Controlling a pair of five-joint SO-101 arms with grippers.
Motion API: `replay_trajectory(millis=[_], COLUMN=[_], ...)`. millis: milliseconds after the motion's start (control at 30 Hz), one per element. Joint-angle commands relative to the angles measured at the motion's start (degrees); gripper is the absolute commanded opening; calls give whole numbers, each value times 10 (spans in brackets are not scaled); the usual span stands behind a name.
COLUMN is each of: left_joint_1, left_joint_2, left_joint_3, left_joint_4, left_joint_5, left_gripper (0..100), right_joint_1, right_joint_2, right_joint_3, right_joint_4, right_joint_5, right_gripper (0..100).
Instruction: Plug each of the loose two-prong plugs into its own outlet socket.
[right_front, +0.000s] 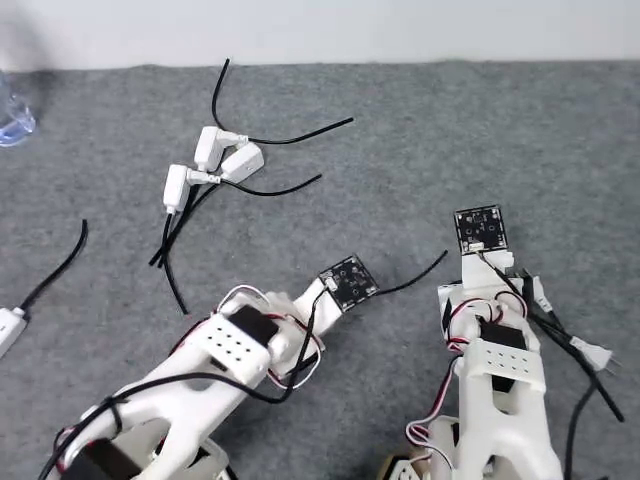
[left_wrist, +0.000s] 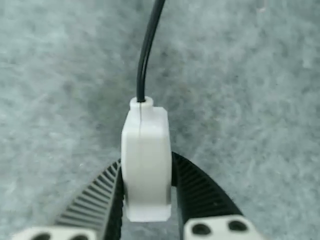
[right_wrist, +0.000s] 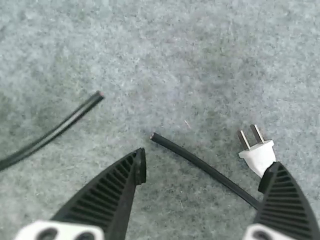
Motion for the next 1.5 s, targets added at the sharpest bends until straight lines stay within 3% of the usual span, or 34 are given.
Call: replay_trajectory(millis=[0,100,267,567,867,1067,1267,1467], left_joint_1=[18,33,36,-91,-106,-97,-65,-63], left_joint_2=[7,10,7,11,12,7,12,23], left_joint_3=[-29,-30,-27,-53,-24,-30,-23,-30], left_joint_4=[8,25,45,-49,-138,-99,-32,-26], left_joint_5=[6,-5,-105,-120,-123,-128,-261,-338], left_gripper=[35,159,312,316,316,316,316,316], right_joint_1=[3,3,2,2,1,1,-12,-12], right_joint_2=[-8,-8,-8,-8,-8,-8,-8,-8], right_joint_3=[-5,-5,-5,-5,-5,-5,-4,-4], right_joint_4=[-12,-12,-12,-12,-12,-12,-12,-12], right_joint_5=[-4,-4,-4,-4,-4,-4,-2,-2], right_gripper=[343,343,343,343,343,343,343,343])
